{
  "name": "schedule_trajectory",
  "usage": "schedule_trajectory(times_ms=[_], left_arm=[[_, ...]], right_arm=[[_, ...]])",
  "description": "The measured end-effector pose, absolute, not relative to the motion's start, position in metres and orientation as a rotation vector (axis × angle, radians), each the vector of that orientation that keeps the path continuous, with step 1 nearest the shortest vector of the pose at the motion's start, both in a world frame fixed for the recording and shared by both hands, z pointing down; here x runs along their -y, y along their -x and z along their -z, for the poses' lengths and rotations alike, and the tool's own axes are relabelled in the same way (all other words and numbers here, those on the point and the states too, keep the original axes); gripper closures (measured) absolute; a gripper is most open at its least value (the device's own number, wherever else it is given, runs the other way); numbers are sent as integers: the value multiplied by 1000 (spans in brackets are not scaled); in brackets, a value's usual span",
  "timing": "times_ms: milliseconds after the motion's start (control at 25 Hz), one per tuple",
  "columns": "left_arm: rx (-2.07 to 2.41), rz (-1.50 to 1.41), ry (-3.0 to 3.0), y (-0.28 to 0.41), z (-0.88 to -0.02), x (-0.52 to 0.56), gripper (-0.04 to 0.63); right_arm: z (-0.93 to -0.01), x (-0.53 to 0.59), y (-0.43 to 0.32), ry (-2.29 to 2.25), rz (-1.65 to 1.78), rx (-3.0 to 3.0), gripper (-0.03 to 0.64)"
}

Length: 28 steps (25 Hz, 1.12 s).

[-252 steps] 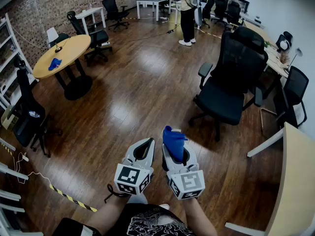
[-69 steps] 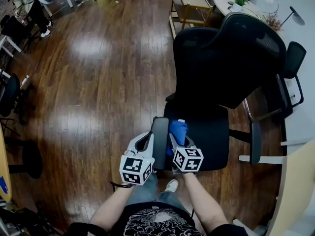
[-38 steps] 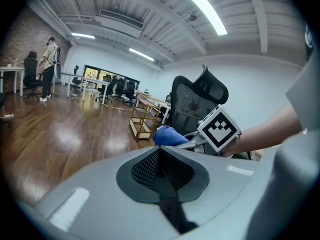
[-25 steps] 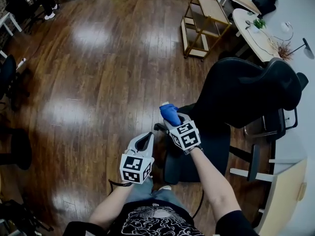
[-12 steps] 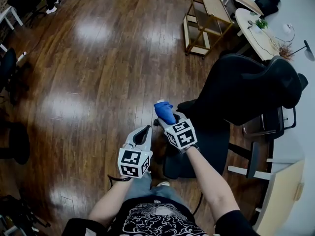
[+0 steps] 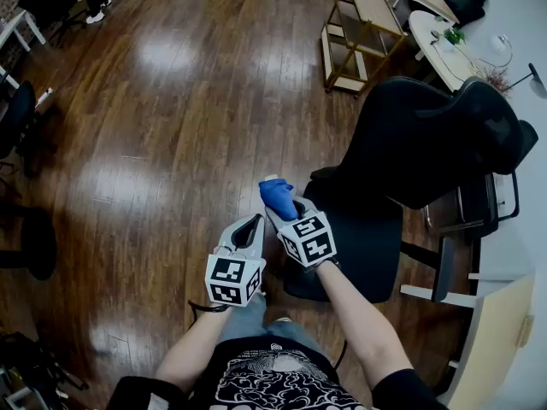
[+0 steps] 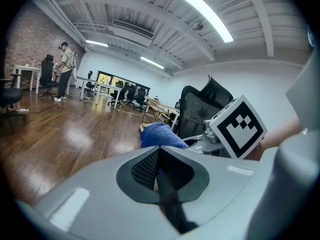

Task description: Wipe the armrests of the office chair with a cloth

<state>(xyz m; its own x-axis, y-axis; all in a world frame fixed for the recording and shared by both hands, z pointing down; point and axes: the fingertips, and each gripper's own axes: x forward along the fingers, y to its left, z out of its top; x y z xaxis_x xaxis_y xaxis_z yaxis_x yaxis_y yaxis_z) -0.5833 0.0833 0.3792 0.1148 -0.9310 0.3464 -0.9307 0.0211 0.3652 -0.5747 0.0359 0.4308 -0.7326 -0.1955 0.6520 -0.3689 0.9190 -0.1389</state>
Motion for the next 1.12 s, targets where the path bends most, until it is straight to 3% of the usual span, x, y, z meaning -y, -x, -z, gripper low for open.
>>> schedule_trajectory(times_ms=[1120], left_arm=[[1910,-24,-1829,538,-378,-192,620]], right_arm=[[-421,-183,524,-277,-425,2553,477]])
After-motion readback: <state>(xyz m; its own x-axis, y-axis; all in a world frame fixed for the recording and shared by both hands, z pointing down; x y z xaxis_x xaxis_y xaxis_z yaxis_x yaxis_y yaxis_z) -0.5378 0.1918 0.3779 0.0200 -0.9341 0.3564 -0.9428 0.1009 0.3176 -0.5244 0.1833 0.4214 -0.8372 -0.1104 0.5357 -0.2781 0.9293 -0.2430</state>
